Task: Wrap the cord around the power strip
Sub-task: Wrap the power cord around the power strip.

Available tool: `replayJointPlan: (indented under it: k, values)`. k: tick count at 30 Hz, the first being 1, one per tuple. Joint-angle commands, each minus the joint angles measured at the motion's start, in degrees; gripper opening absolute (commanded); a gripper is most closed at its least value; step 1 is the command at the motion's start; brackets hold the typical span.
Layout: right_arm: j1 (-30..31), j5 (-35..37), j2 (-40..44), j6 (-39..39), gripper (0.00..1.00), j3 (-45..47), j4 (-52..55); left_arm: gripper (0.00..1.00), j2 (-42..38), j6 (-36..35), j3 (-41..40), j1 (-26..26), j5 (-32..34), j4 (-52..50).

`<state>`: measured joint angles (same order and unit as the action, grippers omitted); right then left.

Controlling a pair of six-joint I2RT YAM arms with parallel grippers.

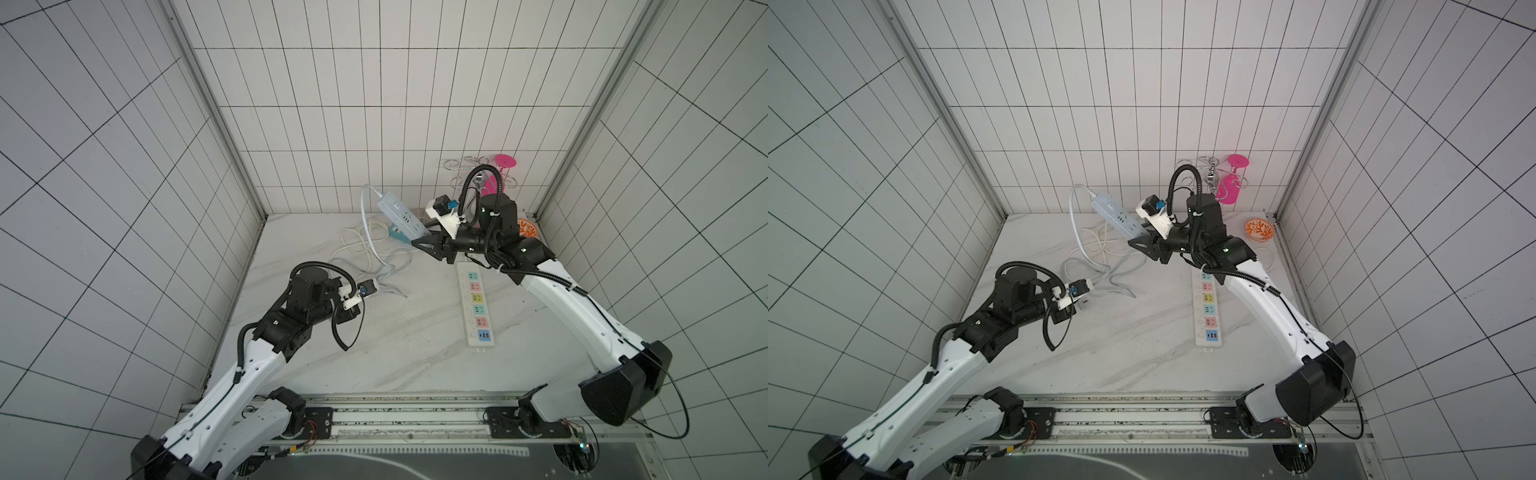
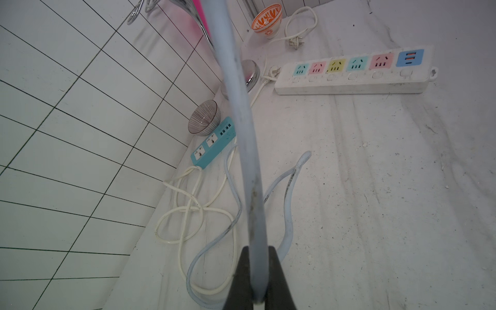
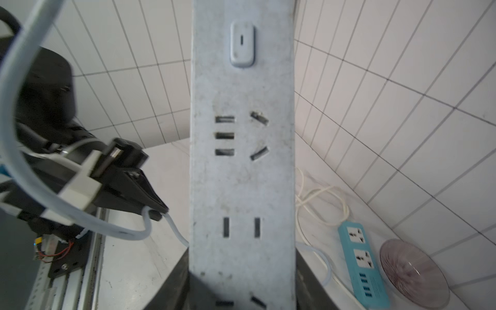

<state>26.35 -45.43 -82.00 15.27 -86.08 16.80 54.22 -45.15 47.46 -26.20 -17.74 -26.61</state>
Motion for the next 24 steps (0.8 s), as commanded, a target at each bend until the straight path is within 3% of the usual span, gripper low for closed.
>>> replayJointPlan:
  k: [1, 7, 9, 11, 12, 13, 14, 18, 21, 24]
  values:
    - [-3.8, -21.8, 3.1, -0.7, 0.0, -9.9, -3.9, 0.0, 3.2, -3.6, 4.5, 0.3, -1.3, -3.0]
    - [-7.5, -41.4, 2.3, -6.3, 0.0, -14.2, -3.5, 0.0, 7.0, -5.0, 9.9, 2.3, -3.4, -4.6]
    - [-7.6, -45.7, 2.7, -12.4, 0.0, -12.2, -9.8, 0.0, 9.2, -6.7, 12.8, 2.5, -2.4, -5.8]
    - [-7.0, -48.7, 4.7, -33.5, 0.0, -3.2, -36.3, 0.0, 11.9, -9.1, 16.2, 3.0, -0.2, -6.5]
    - [-6.4, -49.2, 5.1, -53.1, 0.0, 3.0, -62.0, 0.0, 13.5, -10.2, 18.0, 3.6, 1.6, -6.7]
    - [-5.6, -49.9, 3.9, -68.3, 0.0, 5.2, -78.7, 0.0, 15.2, -11.6, 20.0, 4.2, 3.7, -6.8]
    - [-5.1, -49.9, 2.9, -73.4, 0.0, 5.5, -82.8, 0.0, 16.7, -12.6, 21.5, 4.8, 5.5, -6.6]
    - [-3.8, -50.0, 1.5, -74.2, 0.0, 5.8, -83.1, 0.0, 22.2, -14.3, 27.1, 6.7, 10.5, -4.3]
    - [-3.9, -50.0, 0.7, -74.6, 0.0, 5.3, -82.8, 0.0, 24.3, -15.1, 27.0, 7.4, 16.8, -0.7]
    - [-3.3, -50.0, -0.8, -75.7, 0.0, 4.8, -83.3, 0.0, 25.1, -14.5, 25.5, 8.2, 18.7, 3.8]
